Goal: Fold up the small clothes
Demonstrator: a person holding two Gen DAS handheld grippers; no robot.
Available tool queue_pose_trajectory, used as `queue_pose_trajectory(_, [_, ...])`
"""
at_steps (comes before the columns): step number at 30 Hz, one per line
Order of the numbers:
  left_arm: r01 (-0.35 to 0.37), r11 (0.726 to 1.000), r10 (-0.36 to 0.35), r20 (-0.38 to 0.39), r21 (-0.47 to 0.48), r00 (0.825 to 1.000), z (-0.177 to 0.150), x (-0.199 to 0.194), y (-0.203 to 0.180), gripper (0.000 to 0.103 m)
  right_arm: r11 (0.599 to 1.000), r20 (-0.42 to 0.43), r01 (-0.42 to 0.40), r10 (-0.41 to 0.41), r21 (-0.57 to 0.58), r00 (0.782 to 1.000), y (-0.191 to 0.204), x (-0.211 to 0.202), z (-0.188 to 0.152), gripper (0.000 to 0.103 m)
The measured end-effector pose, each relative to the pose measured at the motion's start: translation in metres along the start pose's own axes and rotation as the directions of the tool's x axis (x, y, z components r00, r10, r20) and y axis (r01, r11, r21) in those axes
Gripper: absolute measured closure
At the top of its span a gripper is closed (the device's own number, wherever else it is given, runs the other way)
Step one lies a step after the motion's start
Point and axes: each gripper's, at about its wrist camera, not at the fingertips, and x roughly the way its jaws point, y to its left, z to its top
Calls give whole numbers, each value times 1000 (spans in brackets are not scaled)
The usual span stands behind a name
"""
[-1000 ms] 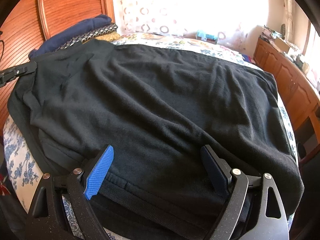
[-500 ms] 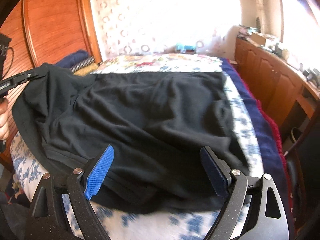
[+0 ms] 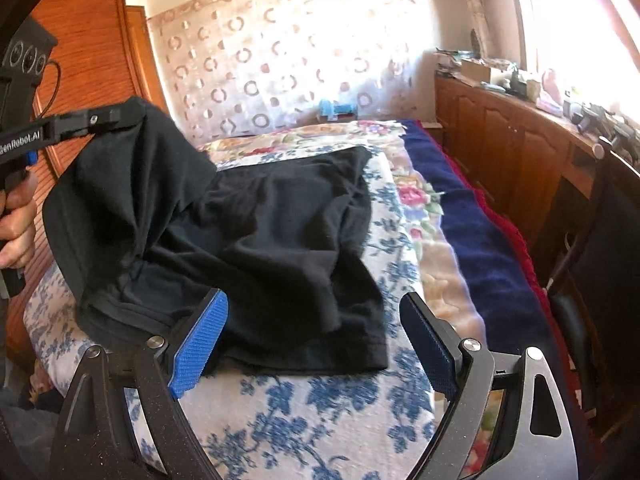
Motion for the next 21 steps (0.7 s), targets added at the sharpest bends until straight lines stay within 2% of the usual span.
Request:
queue_pose_trajectory(5, [19, 1000, -20, -71, -9, 997, -1, 18, -8, 98, 1000, -4, 2, -2, 14, 1000, -7, -2, -6, 14])
queue_pose_trajectory(7, [30, 1000, -30, -77, -5, 997, -5, 18, -8, 93, 1000, -6, 1, -1, 15, 1000, -9, -3, -8, 14])
queue_pose_trajectory(8, [28, 1000, -28, -75, -2, 997, -7, 17, -8, 86, 1000, -8, 1, 0, 14, 1000, -8, -3, -8, 14])
queue_pose_trajectory(12, [-11, 1000, 13, -72, 17, 997, -14, 6, -3, 76, 1000, -9, 0, 0, 6, 1000, -6, -3, -7, 14])
queue_pose_trajectory(21, [-106, 993, 102, -97, -42, 990, -56, -17, 31, 74, 1000, -3, -7, 7, -25, 1000, 9, 6, 4, 14])
